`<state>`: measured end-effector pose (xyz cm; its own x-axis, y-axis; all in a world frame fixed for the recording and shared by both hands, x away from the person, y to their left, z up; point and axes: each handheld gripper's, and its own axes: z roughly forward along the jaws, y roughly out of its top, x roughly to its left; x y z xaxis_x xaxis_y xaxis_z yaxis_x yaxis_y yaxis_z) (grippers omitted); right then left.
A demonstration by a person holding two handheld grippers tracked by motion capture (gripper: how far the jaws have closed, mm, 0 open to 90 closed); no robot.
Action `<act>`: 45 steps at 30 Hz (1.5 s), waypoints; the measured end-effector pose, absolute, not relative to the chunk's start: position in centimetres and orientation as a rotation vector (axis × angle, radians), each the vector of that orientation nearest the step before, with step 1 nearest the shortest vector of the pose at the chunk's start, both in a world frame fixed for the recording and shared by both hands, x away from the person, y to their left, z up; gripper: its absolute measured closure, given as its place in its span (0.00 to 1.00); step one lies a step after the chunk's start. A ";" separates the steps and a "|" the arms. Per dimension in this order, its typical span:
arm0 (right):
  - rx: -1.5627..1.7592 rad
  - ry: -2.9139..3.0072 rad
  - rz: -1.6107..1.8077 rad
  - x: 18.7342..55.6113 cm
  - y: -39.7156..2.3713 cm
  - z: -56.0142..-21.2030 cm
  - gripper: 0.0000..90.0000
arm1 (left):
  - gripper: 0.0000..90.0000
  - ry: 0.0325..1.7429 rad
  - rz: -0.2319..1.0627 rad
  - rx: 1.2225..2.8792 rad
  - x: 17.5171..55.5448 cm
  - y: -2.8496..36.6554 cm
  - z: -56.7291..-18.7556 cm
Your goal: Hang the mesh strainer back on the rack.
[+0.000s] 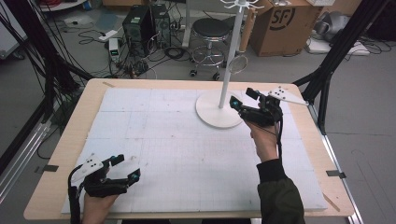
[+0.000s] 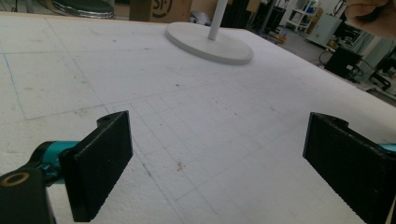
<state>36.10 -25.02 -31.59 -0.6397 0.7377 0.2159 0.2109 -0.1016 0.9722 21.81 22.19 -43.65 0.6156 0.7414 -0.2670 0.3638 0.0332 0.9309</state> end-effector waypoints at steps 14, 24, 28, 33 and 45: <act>1.086 1.858 1.748 34.2 -24.9 -35.6 0.17 | 0.10 0.938 0.374 1.584 22.0 21.8 -43.7; 1.065 1.884 1.749 33.0 -24.4 -36.8 0.17 | 0.10 0.930 0.373 1.584 21.9 21.7 -43.6; 1.060 1.902 1.752 32.4 -24.3 -37.3 0.17 | 0.10 0.929 0.371 1.583 22.0 21.6 -43.6; 1.053 1.940 1.736 31.7 -24.2 -38.3 0.17 | 0.10 0.921 0.369 1.589 21.9 21.4 -43.5; 1.071 1.985 1.697 29.8 -24.6 -40.2 0.17 | 0.10 0.906 0.363 1.584 21.8 21.2 -43.4</act>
